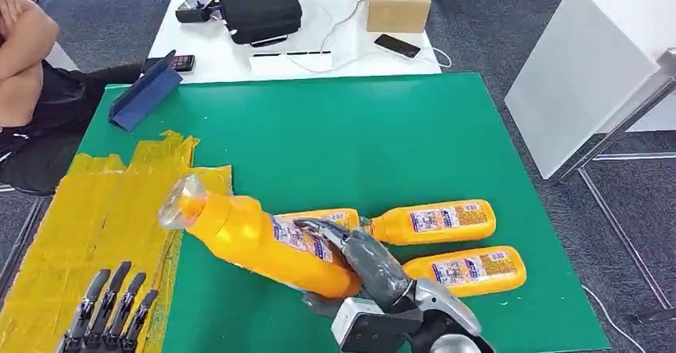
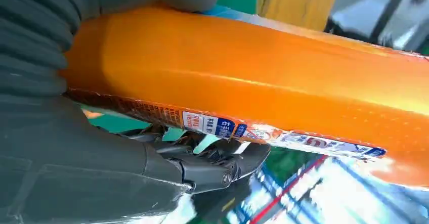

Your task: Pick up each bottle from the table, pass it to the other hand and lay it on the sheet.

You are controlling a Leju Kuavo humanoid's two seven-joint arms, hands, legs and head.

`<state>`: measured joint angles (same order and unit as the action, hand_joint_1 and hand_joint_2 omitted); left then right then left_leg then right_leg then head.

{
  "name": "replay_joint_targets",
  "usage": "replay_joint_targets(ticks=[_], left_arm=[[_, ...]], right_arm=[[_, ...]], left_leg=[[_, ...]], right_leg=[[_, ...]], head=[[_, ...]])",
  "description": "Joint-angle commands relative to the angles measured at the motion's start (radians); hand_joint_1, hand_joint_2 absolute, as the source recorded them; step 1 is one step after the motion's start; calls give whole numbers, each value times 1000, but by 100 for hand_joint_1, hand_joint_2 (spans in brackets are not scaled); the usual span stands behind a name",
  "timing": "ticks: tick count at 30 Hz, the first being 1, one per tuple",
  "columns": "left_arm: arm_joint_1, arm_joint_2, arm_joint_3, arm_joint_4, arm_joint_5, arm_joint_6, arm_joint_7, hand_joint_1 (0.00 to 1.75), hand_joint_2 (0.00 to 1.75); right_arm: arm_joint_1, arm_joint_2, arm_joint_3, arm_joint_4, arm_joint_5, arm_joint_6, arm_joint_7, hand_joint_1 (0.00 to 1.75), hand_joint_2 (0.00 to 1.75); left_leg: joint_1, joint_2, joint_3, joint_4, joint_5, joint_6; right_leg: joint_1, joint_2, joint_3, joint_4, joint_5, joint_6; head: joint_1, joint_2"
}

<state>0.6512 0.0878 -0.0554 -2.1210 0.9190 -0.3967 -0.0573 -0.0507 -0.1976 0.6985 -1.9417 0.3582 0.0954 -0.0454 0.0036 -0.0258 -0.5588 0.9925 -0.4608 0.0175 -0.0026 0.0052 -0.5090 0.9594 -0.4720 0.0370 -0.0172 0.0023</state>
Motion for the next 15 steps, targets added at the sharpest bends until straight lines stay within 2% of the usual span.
replay_joint_targets(ticks=[1, 4, 9, 15], left_arm=[[-81, 141, -146, 85, -9, 72, -58, 0, 175], [-115, 133, -159, 90, -27, 105, -63, 0, 175], [-215, 41, -181, 92, -177, 213, -45, 0, 175], [-219, 40, -185, 91, -181, 219, -39, 0, 175]], right_arm=[[-110, 47, 105, 139, 1, 54, 0, 175, 175], [-145, 68, 144, 160, 12, 71, 13, 175, 175], [-190, 74, 178, 168, 3, 80, 43, 175, 175], [-188, 67, 177, 166, 3, 80, 44, 175, 175]], left_leg=[[1, 3, 3, -2, 0, -1], [0, 3, 3, -2, 0, -1], [0, 1, 1, -1, 1, 0], [0, 3, 2, -1, 0, 0]], right_leg=[[1, 1, 3, -2, 1, -1], [0, 1, 2, -2, 1, -1], [0, 0, 1, -1, 1, 0], [0, 1, 2, -1, 1, 0]], head=[[0, 0], [0, 0], [0, 0], [0, 0]])
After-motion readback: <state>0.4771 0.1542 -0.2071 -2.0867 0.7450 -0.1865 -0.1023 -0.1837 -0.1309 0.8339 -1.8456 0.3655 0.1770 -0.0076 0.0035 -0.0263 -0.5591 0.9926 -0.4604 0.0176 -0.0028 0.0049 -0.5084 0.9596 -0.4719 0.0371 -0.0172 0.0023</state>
